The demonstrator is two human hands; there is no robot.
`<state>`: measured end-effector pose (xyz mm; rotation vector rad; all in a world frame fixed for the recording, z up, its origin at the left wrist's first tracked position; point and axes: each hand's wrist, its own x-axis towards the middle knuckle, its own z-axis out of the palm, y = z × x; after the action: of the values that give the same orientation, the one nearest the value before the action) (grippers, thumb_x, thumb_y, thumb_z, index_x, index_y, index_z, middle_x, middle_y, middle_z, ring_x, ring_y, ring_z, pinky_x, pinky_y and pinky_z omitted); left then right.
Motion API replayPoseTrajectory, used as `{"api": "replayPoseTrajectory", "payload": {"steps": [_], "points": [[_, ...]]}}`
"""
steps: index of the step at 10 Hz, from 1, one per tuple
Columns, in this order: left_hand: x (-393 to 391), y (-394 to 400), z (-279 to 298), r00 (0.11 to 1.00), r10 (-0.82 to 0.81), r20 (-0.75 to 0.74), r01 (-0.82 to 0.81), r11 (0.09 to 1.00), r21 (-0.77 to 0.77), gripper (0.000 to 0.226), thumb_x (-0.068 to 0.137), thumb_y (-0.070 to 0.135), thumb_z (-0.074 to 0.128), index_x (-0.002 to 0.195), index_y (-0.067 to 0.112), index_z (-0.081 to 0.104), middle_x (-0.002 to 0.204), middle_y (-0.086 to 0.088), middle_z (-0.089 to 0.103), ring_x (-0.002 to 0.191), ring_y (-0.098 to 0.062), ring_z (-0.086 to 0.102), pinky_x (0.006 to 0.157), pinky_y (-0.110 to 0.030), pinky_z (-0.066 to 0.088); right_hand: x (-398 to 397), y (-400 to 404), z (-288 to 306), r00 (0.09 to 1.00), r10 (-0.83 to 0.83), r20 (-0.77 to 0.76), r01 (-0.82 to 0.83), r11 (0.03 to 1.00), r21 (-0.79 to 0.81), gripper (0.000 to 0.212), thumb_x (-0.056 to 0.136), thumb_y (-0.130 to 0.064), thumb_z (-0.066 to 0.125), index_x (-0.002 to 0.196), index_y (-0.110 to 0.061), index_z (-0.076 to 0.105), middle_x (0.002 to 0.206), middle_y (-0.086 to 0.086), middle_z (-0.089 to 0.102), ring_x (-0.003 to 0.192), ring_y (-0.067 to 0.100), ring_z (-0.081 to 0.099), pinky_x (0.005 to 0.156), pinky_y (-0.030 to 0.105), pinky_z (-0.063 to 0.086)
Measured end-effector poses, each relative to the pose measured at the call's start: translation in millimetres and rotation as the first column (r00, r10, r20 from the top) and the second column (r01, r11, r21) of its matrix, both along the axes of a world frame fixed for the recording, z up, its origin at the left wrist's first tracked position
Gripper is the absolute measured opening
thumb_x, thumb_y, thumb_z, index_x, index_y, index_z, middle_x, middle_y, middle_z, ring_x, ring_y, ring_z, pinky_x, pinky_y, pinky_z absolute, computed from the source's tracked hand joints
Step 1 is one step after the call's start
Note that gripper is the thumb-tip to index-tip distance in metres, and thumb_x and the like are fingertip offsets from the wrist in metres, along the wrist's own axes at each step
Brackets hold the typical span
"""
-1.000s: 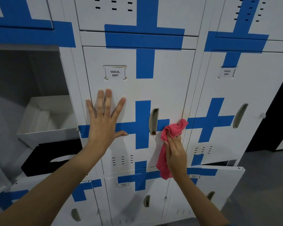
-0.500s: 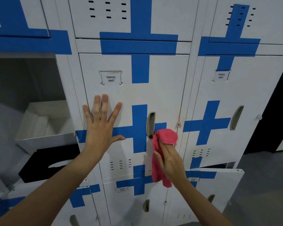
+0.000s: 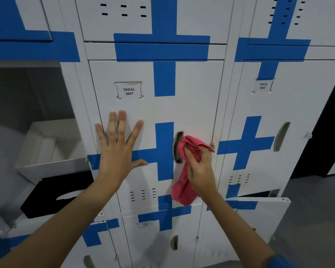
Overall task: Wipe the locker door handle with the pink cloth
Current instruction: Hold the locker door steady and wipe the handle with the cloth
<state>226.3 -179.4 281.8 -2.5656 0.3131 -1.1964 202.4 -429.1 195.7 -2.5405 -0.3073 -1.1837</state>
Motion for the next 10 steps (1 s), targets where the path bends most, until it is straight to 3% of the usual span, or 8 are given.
{"api": "replayPoseTrajectory", "payload": {"steps": [2, 3, 4, 5, 6, 7, 8, 10], "points": [[-0.5, -0.2, 0.1, 1.0, 0.008, 0.003, -0.008, 1.0, 0.006, 0.13, 0.06, 0.09, 0.042, 0.152, 0.022, -0.019, 0.155, -0.024, -0.026, 0.144, -0.045, -0.017, 0.113, -0.066, 0.003, -18.0, -10.5, -20.0, 0.997, 0.038, -0.073, -0.032, 0.995, 0.09, 0.035, 0.095, -0.05, 0.039, 0.127, -0.037, 0.045, 0.138, 0.007, 0.041, 0.121, 0.012, 0.041, 0.101, 0.016, 0.036], [-0.9, 0.2, 0.5, 1.0, 0.01, 0.003, -0.01, 1.0, 0.003, 0.13, 0.06, 0.09, 0.042, 0.152, 0.022, -0.02, 0.155, -0.024, -0.027, 0.144, -0.044, -0.017, 0.113, -0.066, 0.003, -22.9, -10.6, -33.6, 0.997, 0.048, -0.055, -0.045, 0.998, 0.052, 0.04, 0.096, -0.019, 0.048, 0.135, -0.012, 0.049, 0.13, 0.013, 0.045, 0.111, 0.007, 0.041, 0.093, -0.003, 0.028], [-0.9, 0.2, 0.4, 0.999, 0.021, 0.025, -0.021, 1.0, 0.011, 0.131, 0.059, 0.091, 0.042, 0.152, 0.022, -0.019, 0.156, -0.024, -0.024, 0.144, -0.045, -0.015, 0.113, -0.066, 0.005, -23.8, 10.5, -38.2, 0.996, 0.074, -0.049, -0.076, 0.996, -0.039, 0.032, 0.098, -0.032, 0.047, 0.127, -0.044, 0.044, 0.122, -0.002, 0.052, 0.102, 0.005, 0.054, 0.088, 0.012, 0.048], [0.0, -0.4, -0.2, 0.999, 0.019, 0.035, -0.019, 1.0, 0.015, 0.132, 0.058, 0.091, 0.042, 0.152, 0.022, -0.019, 0.155, -0.024, -0.024, 0.144, -0.044, -0.015, 0.114, -0.066, 0.007, -20.6, 22.9, -34.6, 0.989, 0.11, -0.098, -0.11, 0.994, 0.005, 0.03, 0.097, -0.034, 0.05, 0.12, -0.052, 0.041, 0.122, -0.017, 0.048, 0.113, 0.014, 0.053, 0.094, 0.028, 0.049], [1.5, 0.7, -1.1, 1.0, 0.0, 0.03, 0.0, 1.0, 0.006, 0.132, 0.058, 0.091, 0.044, 0.152, 0.023, -0.019, 0.155, -0.023, -0.026, 0.144, -0.044, -0.015, 0.114, -0.066, 0.008, -15.7, 23.2, -46.3, 0.969, 0.173, -0.177, -0.188, 0.98, -0.07, 0.037, 0.095, -0.035, 0.051, 0.129, -0.046, 0.04, 0.133, -0.018, 0.04, 0.126, 0.002, 0.033, 0.109, 0.022, 0.032], [1.5, 1.2, -0.9, 1.0, -0.005, 0.021, 0.005, 1.0, 0.002, 0.131, 0.058, 0.09, 0.044, 0.152, 0.023, -0.018, 0.155, -0.022, -0.025, 0.144, -0.044, -0.016, 0.113, -0.066, 0.007, -7.1, 4.9, -53.9, 0.979, 0.139, -0.151, -0.173, 0.955, -0.242, 0.077, 0.064, -0.016, 0.086, 0.132, -0.015, 0.049, 0.129, 0.006, 0.045, 0.113, 0.022, 0.042, 0.09, 0.039, 0.052], [1.2, 0.1, -1.0, 1.0, 0.008, 0.008, -0.008, 1.0, 0.001, 0.13, 0.059, 0.09, 0.042, 0.151, 0.023, -0.021, 0.155, -0.022, -0.027, 0.143, -0.043, -0.02, 0.114, -0.066, 0.005, -14.5, -14.5, -46.7, 0.988, 0.088, -0.127, -0.118, 0.961, -0.25, 0.062, 0.068, -0.024, 0.086, 0.123, -0.022, 0.058, 0.123, -0.005, 0.046, 0.111, 0.012, 0.045, 0.091, 0.041, 0.053], [2.7, 1.3, -0.9, 1.0, -0.007, 0.001, 0.007, 1.0, -0.014, 0.129, 0.06, 0.09, 0.041, 0.151, 0.024, -0.022, 0.154, -0.02, -0.03, 0.142, -0.043, -0.022, 0.113, -0.066, 0.003, -19.0, -10.6, -38.0, 1.0, -0.003, 0.004, 0.004, 0.993, -0.118, 0.063, 0.081, -0.024, 0.072, 0.132, -0.004, 0.04, 0.128, 0.014, 0.039, 0.107, 0.037, 0.055, 0.085, 0.046, 0.05]]}}
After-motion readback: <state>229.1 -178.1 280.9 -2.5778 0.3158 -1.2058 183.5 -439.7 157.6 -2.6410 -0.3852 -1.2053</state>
